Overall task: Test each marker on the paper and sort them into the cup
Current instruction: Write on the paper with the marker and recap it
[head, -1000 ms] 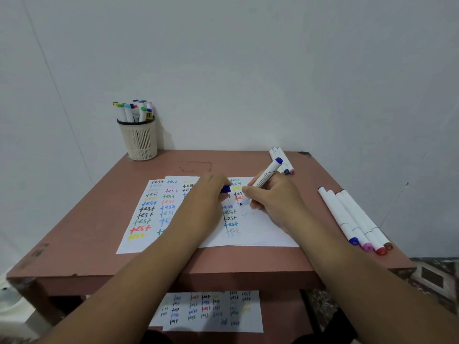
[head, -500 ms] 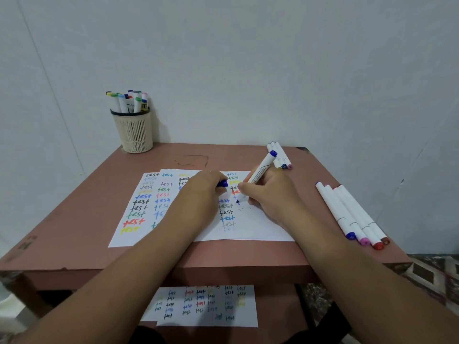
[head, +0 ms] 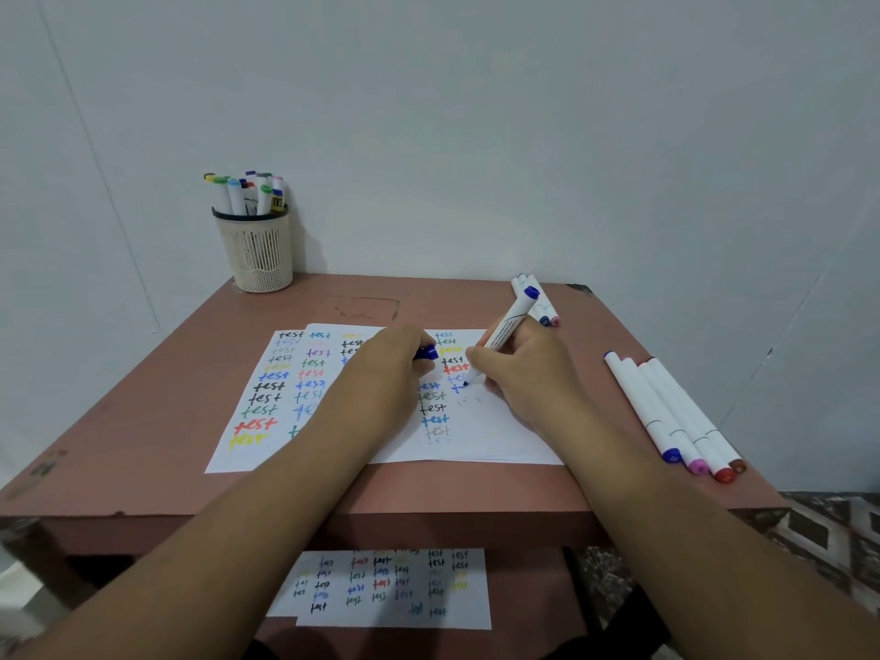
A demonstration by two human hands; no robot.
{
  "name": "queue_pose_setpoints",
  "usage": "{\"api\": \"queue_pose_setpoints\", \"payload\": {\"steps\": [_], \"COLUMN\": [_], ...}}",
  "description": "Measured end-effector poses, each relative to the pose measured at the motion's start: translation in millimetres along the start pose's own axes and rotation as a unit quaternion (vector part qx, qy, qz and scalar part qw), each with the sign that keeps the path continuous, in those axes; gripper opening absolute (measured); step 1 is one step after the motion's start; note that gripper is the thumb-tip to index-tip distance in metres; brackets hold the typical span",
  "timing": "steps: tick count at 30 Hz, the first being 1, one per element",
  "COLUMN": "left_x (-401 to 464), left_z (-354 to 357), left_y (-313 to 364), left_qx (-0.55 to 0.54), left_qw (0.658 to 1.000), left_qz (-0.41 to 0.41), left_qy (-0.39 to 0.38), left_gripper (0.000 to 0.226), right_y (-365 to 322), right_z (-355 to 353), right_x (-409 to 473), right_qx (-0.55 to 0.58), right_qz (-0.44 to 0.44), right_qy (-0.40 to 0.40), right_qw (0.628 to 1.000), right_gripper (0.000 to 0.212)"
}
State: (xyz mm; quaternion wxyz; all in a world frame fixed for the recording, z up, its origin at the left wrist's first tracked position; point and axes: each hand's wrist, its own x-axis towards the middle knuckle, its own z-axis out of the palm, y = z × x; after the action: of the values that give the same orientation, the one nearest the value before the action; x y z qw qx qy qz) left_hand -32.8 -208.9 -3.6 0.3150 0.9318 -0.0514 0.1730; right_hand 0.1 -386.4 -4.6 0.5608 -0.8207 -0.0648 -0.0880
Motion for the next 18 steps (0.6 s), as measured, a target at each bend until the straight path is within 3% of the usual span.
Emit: {"api": "queue_pose_setpoints", "payload": {"steps": [8,18], "left_x": [-2.6,-5.1], "left_z": [-3.7,-7.3], "left_y": [3.5,9.3], "left_qx": [-0.003,-0.013], "left_qw": [1.0,1.0], "left_qz": [0.001,-0.007], "left_qy": [-0.008,-0.019], "left_gripper": [0.016,0.012], "right_y": [6.0,5.2], "right_z": [-2.4,0.5], "right_x": [4.6,3.6], "right_qx": [-0.014,-0.02], "right_qz": [0.012,0.01], "right_qy": [0.033,0.016], "right_qw": [0.999,1.0], "right_gripper": [0.015,0.014]}}
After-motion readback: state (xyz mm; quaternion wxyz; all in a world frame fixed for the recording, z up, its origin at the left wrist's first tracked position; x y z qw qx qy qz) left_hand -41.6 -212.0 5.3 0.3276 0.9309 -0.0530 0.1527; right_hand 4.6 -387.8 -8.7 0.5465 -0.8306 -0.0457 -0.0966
